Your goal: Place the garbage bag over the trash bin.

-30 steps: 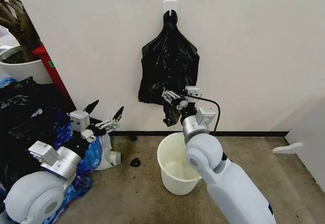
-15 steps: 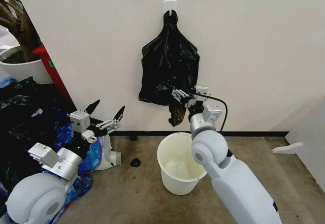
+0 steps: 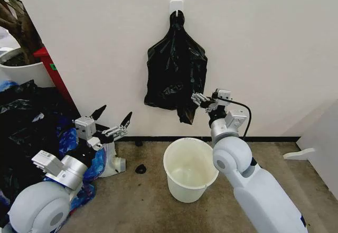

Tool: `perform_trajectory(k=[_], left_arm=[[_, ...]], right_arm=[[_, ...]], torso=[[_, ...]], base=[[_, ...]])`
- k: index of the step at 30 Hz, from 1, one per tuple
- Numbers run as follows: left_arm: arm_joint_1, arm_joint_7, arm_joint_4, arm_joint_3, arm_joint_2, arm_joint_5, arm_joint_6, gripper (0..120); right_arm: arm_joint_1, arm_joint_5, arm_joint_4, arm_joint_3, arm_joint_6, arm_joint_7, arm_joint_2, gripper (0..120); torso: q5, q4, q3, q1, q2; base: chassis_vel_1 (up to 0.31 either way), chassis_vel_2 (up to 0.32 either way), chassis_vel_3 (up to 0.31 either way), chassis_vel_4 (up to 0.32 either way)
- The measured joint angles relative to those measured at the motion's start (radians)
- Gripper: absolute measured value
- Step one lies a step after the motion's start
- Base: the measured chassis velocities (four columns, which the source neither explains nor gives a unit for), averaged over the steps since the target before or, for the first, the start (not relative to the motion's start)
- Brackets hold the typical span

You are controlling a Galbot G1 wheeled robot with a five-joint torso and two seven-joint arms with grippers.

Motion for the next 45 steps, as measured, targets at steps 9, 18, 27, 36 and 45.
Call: perform_trajectory(k=[9, 18, 27, 36, 45], left_arm=[[0.001, -0.001, -0.002, 0.000, -0.003, 0.000, -0.001, 100], [0.007, -0.001, -0.010, -0.005, -0.015, -0.001, -0.002, 100], [0.008, 0.000, -0.011, -0.004, -0.016, 0.001, -0.003, 100], [0.009, 0.001, -0.016, -0.006, -0.014, 0.001, -0.006, 100], [0.010, 0.004, -0.016, -0.008, -0.014, 0.001, -0.008, 100]], right_arm=[[0.038, -0.017, -0.039, -0.043, 0.002, -0.016, 0.035, 100], [0.047, -0.086, -0.102, -0.028, 0.025, -0.032, 0.041, 97], [0.007, -0.117, -0.105, -0.038, 0.037, -0.055, 0.050, 68], [0.036, -0.079, -0.106, -0.035, 0.044, -0.062, 0.041, 34], [0.074, -0.059, -0.100, -0.031, 0.046, -0.062, 0.039, 1]], torso=[[-0.0003, 0.0003, 0.000, 0.000, 0.000], [0.0000, 0.0000, 0.000, 0.000, 0.000], [-0.0001, 0.0000, 0.000, 0.000, 0.000], [-0.0001, 0.0000, 0.000, 0.000, 0.000], [0.0000, 0.0001, 0.000, 0.000, 0.000]], base=[[0.000, 0.000, 0.000, 0.000], [0.000, 0.000, 0.000, 0.000], [0.000, 0.000, 0.000, 0.000], [0.000, 0.000, 0.000, 0.000], [0.000, 0.000, 0.000, 0.000]])
